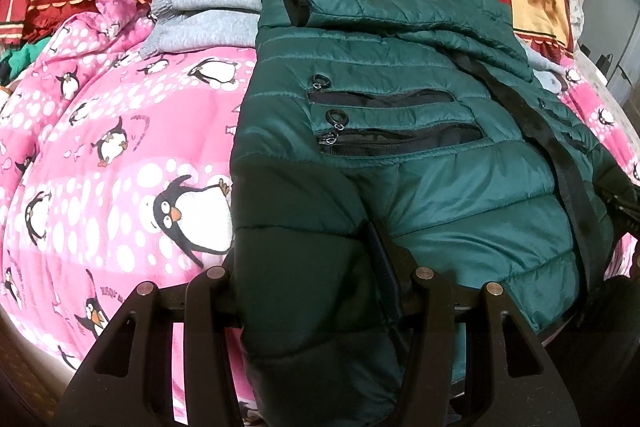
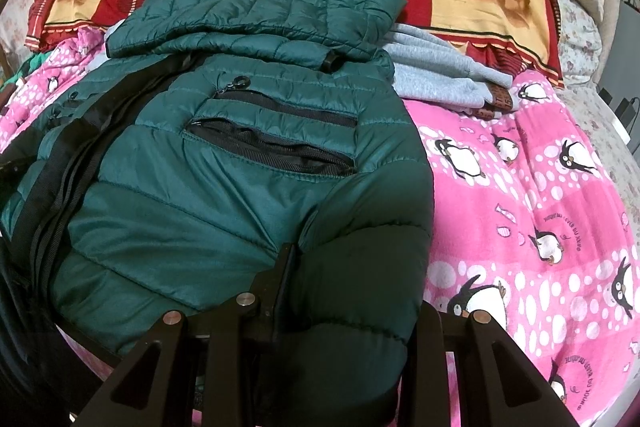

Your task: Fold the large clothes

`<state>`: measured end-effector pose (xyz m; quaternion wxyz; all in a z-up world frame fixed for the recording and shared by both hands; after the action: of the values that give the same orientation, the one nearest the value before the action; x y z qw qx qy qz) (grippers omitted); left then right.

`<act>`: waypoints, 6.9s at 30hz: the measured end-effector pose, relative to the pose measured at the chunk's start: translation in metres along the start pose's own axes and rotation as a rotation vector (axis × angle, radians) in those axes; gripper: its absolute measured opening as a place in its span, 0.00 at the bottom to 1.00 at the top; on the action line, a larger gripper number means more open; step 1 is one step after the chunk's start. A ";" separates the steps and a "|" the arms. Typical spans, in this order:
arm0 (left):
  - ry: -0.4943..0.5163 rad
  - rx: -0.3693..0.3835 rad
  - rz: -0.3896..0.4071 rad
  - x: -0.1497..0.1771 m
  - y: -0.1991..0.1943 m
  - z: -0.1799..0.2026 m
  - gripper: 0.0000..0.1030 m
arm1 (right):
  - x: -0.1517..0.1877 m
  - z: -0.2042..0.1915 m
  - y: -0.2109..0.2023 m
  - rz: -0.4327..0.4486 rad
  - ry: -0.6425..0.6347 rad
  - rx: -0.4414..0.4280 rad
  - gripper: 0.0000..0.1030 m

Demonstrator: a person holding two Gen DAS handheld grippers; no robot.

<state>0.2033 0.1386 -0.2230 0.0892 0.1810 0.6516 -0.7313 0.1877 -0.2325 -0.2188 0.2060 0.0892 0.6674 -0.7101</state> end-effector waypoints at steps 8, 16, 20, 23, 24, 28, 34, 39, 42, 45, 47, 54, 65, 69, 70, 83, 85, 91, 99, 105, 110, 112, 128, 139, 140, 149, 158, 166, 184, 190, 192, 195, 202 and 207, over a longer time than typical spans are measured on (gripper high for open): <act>-0.076 0.109 0.004 -0.001 -0.011 -0.006 0.19 | -0.007 0.009 -0.029 0.031 0.148 -0.124 0.18; -0.129 0.203 0.034 0.004 -0.057 -0.021 0.16 | 0.004 0.003 -0.079 0.102 0.201 -0.289 0.14; -0.122 0.249 0.074 0.014 -0.087 -0.026 0.16 | 0.018 0.000 -0.103 0.142 0.230 -0.357 0.14; -0.126 0.280 0.093 0.023 -0.103 -0.028 0.16 | 0.030 -0.002 -0.120 0.171 0.235 -0.380 0.14; -0.126 0.283 0.095 0.026 -0.107 -0.028 0.16 | 0.034 -0.002 -0.125 0.178 0.235 -0.385 0.14; -0.107 0.274 0.108 0.046 -0.120 -0.024 0.15 | 0.051 -0.003 -0.136 0.194 0.228 -0.384 0.14; -0.058 0.251 0.129 0.081 -0.146 -0.012 0.15 | 0.077 -0.008 -0.157 0.190 0.183 -0.340 0.14; -0.049 0.230 0.102 0.106 -0.141 -0.012 0.15 | 0.098 -0.012 -0.164 0.180 0.165 -0.327 0.14; -0.060 0.223 0.080 0.112 -0.130 -0.015 0.15 | 0.108 -0.018 -0.158 0.169 0.165 -0.313 0.14; -0.047 0.196 0.057 0.115 -0.122 -0.011 0.18 | 0.113 -0.021 -0.151 0.156 0.180 -0.313 0.14; -0.030 0.169 0.054 0.114 -0.119 -0.010 0.22 | 0.115 -0.021 -0.148 0.153 0.190 -0.318 0.14; -0.057 0.191 0.020 0.121 -0.101 -0.016 0.35 | 0.119 -0.021 -0.141 0.143 0.214 -0.349 0.14; -0.069 0.292 0.016 0.114 -0.100 -0.013 0.19 | 0.124 -0.024 -0.133 0.117 0.240 -0.391 0.21; -0.028 0.272 0.050 0.115 -0.112 -0.007 0.14 | 0.125 -0.028 -0.139 0.138 0.219 -0.393 0.16; -0.028 0.276 0.060 0.115 -0.117 -0.007 0.14 | 0.124 -0.028 -0.143 0.146 0.212 -0.394 0.16; -0.143 0.452 0.282 0.109 -0.206 -0.030 0.14 | 0.118 -0.011 -0.232 0.353 0.236 -0.515 0.14; -0.144 0.451 0.317 0.102 -0.216 -0.028 0.14 | 0.111 -0.011 -0.242 0.379 0.226 -0.508 0.14; -0.191 0.464 0.396 0.069 -0.230 -0.029 0.14 | 0.087 -0.006 -0.250 0.428 0.224 -0.479 0.14; -0.283 0.426 0.460 -0.018 -0.227 -0.035 0.14 | 0.014 0.014 -0.246 0.499 0.265 -0.413 0.14; -0.320 0.351 0.450 -0.083 -0.203 -0.036 0.14 | -0.054 0.035 -0.221 0.477 0.323 -0.387 0.14; -0.336 0.287 0.385 -0.128 -0.158 -0.042 0.14 | -0.104 0.053 -0.176 0.425 0.360 -0.348 0.14; -0.356 0.263 0.339 -0.138 -0.135 -0.045 0.14 | -0.121 0.054 -0.152 0.395 0.360 -0.323 0.14; -0.375 0.077 0.192 -0.181 -0.012 -0.054 0.14 | -0.188 0.059 -0.013 0.246 0.401 -0.185 0.14; -0.281 -0.005 0.196 -0.196 0.046 -0.040 0.17 | -0.180 0.066 0.060 0.158 0.418 -0.196 0.14; -0.283 -0.009 0.204 -0.196 0.049 -0.040 0.17 | -0.180 0.065 0.064 0.156 0.412 -0.200 0.14; -0.302 0.019 0.236 -0.200 0.051 -0.041 0.17 | -0.179 0.063 0.078 0.144 0.411 -0.210 0.16; -0.340 0.128 0.056 -0.203 0.030 -0.047 0.26 | -0.177 0.070 0.046 0.027 0.521 -0.360 0.36; -0.460 0.316 0.132 -0.208 -0.038 -0.064 0.72 | -0.180 0.065 -0.041 0.112 0.538 -0.483 0.78; -0.125 -0.076 0.077 -0.215 0.049 -0.003 0.73 | -0.188 0.009 0.045 0.004 0.174 -0.161 0.79; -0.160 -0.141 0.165 -0.208 0.059 -0.009 0.76 | -0.196 0.007 0.082 0.036 0.168 -0.171 0.89; -0.185 -0.130 0.149 -0.212 0.065 -0.016 0.79 | -0.203 0.005 0.091 0.024 0.147 -0.154 0.91; -0.211 -0.134 0.138 -0.216 0.069 -0.019 0.80 | -0.210 0.005 0.100 0.002 0.141 -0.168 0.93; -0.200 -0.128 0.095 -0.218 0.069 -0.017 0.80 | -0.203 0.008 0.090 -0.062 0.142 -0.157 0.93; -0.126 -0.024 0.075 -0.211 0.014 -0.020 0.80 | -0.195 0.029 0.013 0.000 0.091 -0.168 0.90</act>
<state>0.4054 0.1347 -0.1568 0.1595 0.1578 0.6461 -0.7295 0.3724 -0.2277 -0.1493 0.1824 0.1036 0.7332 -0.6468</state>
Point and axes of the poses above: each gripper's, at about its wrist camera, not at the fingertips, and y roughly the way its jaws point, z to its right, x to its underside, the point moved 9 cm from there along y, roughly the way its jaws point, and after that the axes turned 11 degrees about -z, right-handed, at the moved point
